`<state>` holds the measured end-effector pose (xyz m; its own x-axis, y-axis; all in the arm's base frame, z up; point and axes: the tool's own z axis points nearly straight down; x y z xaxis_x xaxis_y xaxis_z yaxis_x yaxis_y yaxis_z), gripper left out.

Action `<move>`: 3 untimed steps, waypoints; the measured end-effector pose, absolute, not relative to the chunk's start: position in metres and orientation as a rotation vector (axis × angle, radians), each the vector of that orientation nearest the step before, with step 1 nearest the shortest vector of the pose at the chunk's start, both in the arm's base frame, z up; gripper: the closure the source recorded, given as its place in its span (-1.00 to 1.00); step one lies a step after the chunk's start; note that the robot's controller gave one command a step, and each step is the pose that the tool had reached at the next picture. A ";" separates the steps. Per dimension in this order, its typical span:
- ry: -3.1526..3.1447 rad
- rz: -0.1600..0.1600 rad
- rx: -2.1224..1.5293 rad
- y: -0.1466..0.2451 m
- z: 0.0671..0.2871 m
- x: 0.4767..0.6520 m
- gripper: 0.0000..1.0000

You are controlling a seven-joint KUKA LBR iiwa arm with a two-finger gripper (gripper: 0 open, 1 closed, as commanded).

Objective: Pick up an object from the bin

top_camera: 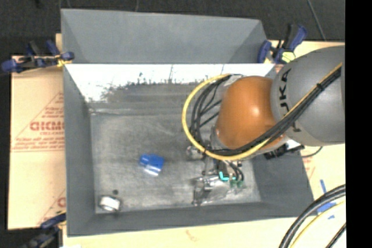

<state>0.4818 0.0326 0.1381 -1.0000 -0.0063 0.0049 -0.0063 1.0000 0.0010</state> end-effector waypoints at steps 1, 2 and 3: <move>-3.148 -0.005 0.081 0.211 0.072 0.515 -1.00; -3.145 -0.005 0.258 0.127 0.074 0.494 -1.00; -3.127 -0.004 0.381 0.086 0.074 0.540 -1.00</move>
Offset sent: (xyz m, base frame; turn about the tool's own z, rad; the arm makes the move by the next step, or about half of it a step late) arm 0.0309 0.1756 -0.0681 -0.0382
